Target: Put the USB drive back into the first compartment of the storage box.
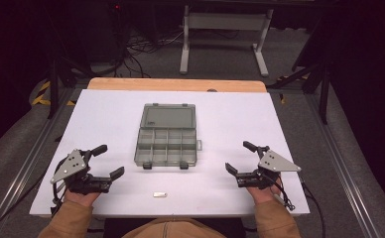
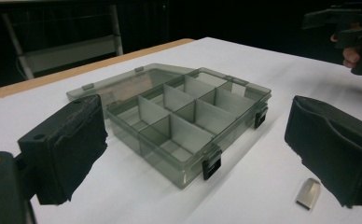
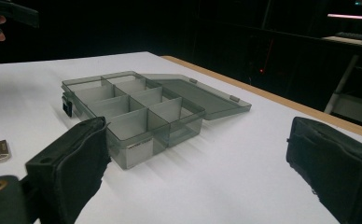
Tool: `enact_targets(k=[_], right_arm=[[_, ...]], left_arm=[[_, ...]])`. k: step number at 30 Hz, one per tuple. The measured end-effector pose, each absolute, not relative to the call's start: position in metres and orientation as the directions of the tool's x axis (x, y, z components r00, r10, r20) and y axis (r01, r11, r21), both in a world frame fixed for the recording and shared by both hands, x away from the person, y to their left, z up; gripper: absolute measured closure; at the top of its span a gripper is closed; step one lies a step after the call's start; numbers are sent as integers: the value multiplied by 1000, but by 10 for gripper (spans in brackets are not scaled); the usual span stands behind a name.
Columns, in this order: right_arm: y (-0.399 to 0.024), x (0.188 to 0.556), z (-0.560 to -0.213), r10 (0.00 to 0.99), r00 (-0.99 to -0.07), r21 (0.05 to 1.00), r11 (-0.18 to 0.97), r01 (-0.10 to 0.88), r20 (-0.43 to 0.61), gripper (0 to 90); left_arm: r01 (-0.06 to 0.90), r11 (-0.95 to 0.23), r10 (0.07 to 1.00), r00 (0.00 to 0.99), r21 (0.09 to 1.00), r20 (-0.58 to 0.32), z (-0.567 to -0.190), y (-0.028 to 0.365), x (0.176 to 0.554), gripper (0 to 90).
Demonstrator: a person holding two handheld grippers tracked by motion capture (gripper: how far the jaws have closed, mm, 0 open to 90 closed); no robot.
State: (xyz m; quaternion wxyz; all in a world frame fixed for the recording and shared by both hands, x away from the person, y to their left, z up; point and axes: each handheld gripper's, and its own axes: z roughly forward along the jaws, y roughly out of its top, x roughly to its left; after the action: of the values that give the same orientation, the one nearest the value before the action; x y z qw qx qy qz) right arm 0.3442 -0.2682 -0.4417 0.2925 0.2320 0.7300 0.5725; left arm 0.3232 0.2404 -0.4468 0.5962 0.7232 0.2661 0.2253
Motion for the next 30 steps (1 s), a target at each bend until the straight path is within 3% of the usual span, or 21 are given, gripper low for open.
enact_targets(k=[8, 30], right_arm=[[-267, 345, -443, 669, -726, 972, 237, 4, -160, 67], [-266, 344, -443, 654, -739, 973, 230, -5, -158, 72]], left_arm=[[126, -128, 597, 802, 984, -25, -434, 226, 334, 62], [58, -234, 480, 875, 971, 63, -415, 169, 340, 61]])
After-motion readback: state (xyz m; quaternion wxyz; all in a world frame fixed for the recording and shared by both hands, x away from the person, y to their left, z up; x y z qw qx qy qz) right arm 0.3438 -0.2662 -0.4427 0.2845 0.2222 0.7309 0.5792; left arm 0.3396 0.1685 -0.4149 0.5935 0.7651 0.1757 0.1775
